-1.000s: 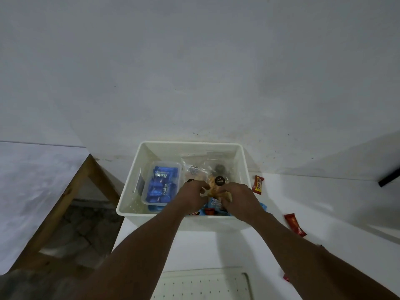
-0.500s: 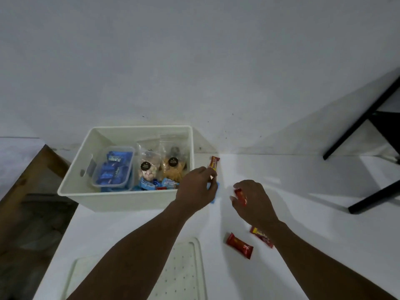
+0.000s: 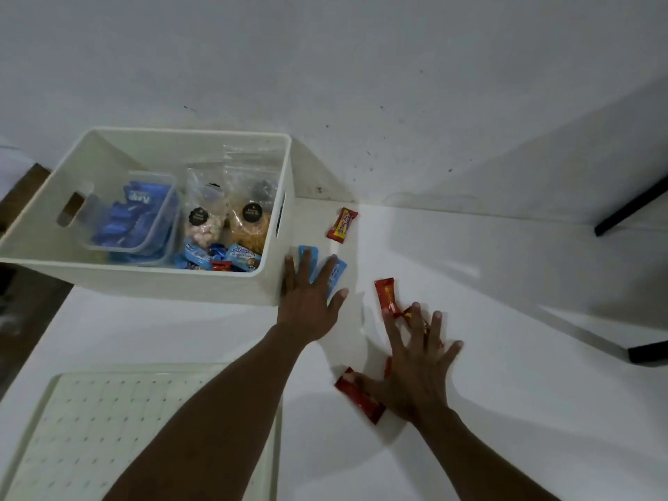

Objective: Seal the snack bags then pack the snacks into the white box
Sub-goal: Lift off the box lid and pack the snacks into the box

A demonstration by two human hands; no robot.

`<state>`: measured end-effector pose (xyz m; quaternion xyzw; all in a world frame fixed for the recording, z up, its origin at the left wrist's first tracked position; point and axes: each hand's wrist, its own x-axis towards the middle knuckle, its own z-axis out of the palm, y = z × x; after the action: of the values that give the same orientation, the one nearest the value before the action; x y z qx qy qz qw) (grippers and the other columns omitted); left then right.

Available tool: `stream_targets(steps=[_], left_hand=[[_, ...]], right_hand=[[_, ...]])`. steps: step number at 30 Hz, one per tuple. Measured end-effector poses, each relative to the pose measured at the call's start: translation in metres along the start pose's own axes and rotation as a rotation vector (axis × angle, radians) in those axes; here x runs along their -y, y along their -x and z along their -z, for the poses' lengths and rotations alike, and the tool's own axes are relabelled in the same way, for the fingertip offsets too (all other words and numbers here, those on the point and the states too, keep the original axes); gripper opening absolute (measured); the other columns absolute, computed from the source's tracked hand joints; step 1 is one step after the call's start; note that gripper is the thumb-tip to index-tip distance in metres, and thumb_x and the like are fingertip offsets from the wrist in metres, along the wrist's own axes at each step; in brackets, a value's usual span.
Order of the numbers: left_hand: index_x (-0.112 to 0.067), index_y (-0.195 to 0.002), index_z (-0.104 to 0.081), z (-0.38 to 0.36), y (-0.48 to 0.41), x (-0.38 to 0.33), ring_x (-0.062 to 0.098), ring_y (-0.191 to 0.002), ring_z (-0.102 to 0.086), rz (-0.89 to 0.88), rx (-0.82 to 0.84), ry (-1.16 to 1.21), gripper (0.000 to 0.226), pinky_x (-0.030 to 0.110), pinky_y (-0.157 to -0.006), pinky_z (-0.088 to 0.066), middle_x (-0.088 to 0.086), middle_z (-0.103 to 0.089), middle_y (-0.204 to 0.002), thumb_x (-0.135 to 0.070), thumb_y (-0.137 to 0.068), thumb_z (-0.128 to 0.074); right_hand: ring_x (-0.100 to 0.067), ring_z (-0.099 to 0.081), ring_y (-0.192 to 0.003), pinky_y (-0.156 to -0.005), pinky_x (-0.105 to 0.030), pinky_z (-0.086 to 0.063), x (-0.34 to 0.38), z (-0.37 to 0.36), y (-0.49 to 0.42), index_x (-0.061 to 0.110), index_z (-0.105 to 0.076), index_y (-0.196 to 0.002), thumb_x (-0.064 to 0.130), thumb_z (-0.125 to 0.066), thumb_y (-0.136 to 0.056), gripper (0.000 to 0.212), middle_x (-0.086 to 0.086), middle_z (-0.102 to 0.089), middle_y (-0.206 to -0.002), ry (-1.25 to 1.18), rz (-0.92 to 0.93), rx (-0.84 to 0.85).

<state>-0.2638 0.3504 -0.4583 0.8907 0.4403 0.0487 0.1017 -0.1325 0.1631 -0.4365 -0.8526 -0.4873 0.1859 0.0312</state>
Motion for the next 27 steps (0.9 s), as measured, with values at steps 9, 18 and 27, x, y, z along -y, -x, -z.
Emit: stream_targets(steps=[9,18,27], left_hand=[[-0.034,-0.156,-0.002,-0.02,-0.021,0.008,0.04,-0.151,0.0,0.042,0.087,-0.1,0.079,0.059,-0.12,-0.014,0.014,0.0,-0.166,-0.073,-0.09,-0.019],[-0.035,-0.156,-0.003,-0.004,-0.084,-0.001,0.04,-0.151,0.007,-0.066,0.104,-0.076,0.083,0.059,-0.118,-0.009,0.005,0.007,-0.166,-0.075,-0.088,-0.031],[-0.026,-0.138,-0.053,-0.015,-0.052,-0.006,0.033,-0.134,-0.042,-0.012,-0.017,-0.016,0.044,0.051,-0.106,-0.042,0.009,-0.048,-0.146,-0.043,-0.097,-0.051]], right_hand=[[-0.032,0.023,-0.148,-0.112,-0.071,0.003,-0.004,0.013,-0.071,0.035,0.007,-0.155,0.102,-0.016,-0.059,0.119,-0.002,0.016,-0.164,0.029,0.185,0.0],[-0.033,0.028,-0.146,-0.109,-0.073,0.013,0.011,0.011,-0.061,0.043,0.008,-0.153,0.103,-0.032,-0.052,0.124,0.001,0.02,-0.163,0.01,0.335,0.078],[-0.028,-0.028,-0.144,-0.108,-0.056,-0.026,-0.01,0.008,-0.095,0.037,-0.04,-0.144,0.062,-0.04,-0.091,0.059,0.005,-0.039,-0.153,-0.013,0.301,-0.189]])
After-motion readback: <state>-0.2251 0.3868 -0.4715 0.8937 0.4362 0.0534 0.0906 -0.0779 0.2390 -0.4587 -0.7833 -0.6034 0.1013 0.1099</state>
